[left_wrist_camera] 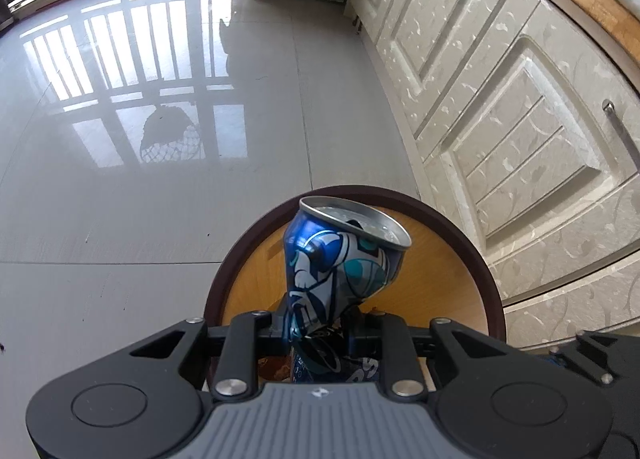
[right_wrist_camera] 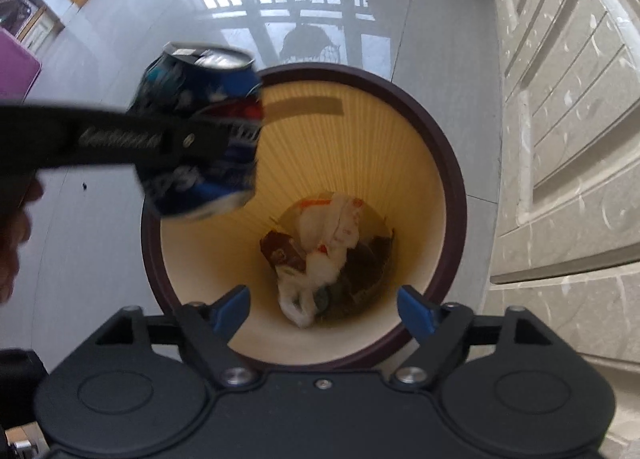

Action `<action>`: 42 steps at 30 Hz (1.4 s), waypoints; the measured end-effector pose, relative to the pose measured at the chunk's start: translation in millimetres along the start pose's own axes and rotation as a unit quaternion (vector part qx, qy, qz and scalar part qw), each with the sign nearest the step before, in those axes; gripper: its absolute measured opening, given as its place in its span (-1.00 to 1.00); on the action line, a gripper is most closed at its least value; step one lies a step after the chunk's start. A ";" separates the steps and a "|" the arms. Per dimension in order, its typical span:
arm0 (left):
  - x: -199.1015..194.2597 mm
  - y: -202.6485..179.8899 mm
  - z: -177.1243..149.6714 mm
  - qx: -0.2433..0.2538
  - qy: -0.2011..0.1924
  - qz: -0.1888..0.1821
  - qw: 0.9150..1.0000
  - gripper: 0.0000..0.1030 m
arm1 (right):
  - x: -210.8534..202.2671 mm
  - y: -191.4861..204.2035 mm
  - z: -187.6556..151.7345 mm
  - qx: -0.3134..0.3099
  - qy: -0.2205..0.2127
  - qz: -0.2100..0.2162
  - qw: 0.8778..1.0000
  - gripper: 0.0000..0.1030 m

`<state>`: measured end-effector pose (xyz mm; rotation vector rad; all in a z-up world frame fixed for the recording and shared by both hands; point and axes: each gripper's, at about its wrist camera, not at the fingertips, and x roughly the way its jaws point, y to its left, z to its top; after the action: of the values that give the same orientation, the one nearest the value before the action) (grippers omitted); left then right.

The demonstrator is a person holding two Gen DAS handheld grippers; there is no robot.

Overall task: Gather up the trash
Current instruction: 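Open both tools over the yellow wastebasket to drop the can and bag, then move both open tools back toward the trash on the bench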

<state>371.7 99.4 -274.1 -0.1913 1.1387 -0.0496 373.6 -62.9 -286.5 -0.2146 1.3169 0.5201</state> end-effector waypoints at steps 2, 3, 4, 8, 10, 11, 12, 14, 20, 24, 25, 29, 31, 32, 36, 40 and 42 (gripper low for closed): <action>6.8 -1.8 2.3 0.005 0.009 0.002 1.000 -0.51 | -1.9 0.8 -1.0 -0.004 0.005 0.006 1.000 0.73; 10.0 -1.6 2.1 0.007 0.016 0.007 1.000 -0.49 | -2.6 1.4 -1.8 -0.006 0.007 0.009 1.000 0.77; 12.3 -1.5 0.6 0.008 0.022 0.013 1.000 -0.46 | -2.8 1.9 -2.7 -0.008 0.008 0.010 1.000 0.87; 15.0 1.7 -9.0 0.019 0.041 0.028 0.999 -0.21 | -5.7 0.6 -4.2 -0.007 0.005 0.009 1.000 0.99; 12.7 3.7 -13.5 0.023 0.044 0.034 0.998 -0.14 | -7.6 -1.7 -5.3 -0.004 0.001 0.005 1.000 0.99; 11.0 4.4 -15.1 0.024 0.045 0.037 0.998 -0.10 | -8.2 -2.6 -5.4 -0.003 -0.001 0.003 1.000 0.99; 8.9 4.9 -16.6 0.025 0.045 0.038 0.998 -0.07 | -9.9 -2.5 -5.5 -0.003 -0.003 0.000 1.000 0.99; 4.7 3.9 -19.5 0.027 0.045 0.039 0.998 0.00 | -13.5 -1.9 -6.0 -0.004 -0.007 -0.006 1.000 1.00; -8.3 4.1 -26.1 0.031 0.045 0.045 0.997 0.20 | -24.2 0.3 -9.9 -0.004 -0.013 -0.020 1.000 1.00; -18.9 3.7 -30.0 0.027 0.044 0.047 0.998 0.40 | -32.1 -1.6 -12.4 -0.001 -0.024 -0.029 0.999 1.00; -21.8 3.9 -31.1 0.027 0.043 0.047 0.998 0.43 | -34.0 -1.6 -12.8 -0.001 -0.027 -0.031 0.999 1.00; -33.0 5.0 -33.7 0.024 0.041 0.049 0.998 0.57 | -42.9 -0.2 -15.4 0.002 -0.038 -0.042 0.998 1.00; -38.3 5.6 -33.5 0.021 0.039 0.051 0.998 0.64 | -47.2 0.9 -17.0 0.003 -0.043 -0.049 0.998 1.00; -40.5 5.9 -33.5 0.020 0.037 0.052 0.998 0.68 | -49.4 1.2 -17.6 0.004 -0.045 -0.052 0.998 1.00; -51.3 5.2 -32.7 0.016 0.032 0.058 0.998 0.83 | -57.2 0.5 -20.0 0.010 -0.058 -0.063 0.996 1.00; -62.2 6.8 -35.4 0.015 0.030 0.062 0.997 0.84 | -65.7 -0.4 -23.4 0.015 -0.068 -0.068 0.995 1.00; -67.6 8.3 -37.3 0.013 0.029 0.066 0.997 0.91 | -69.3 -0.2 -25.6 0.015 -0.072 -0.069 0.995 1.00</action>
<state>309.0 112.1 -230.0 -0.0927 1.2049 0.0471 340.7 -90.9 -226.6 -0.2381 1.1600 0.3911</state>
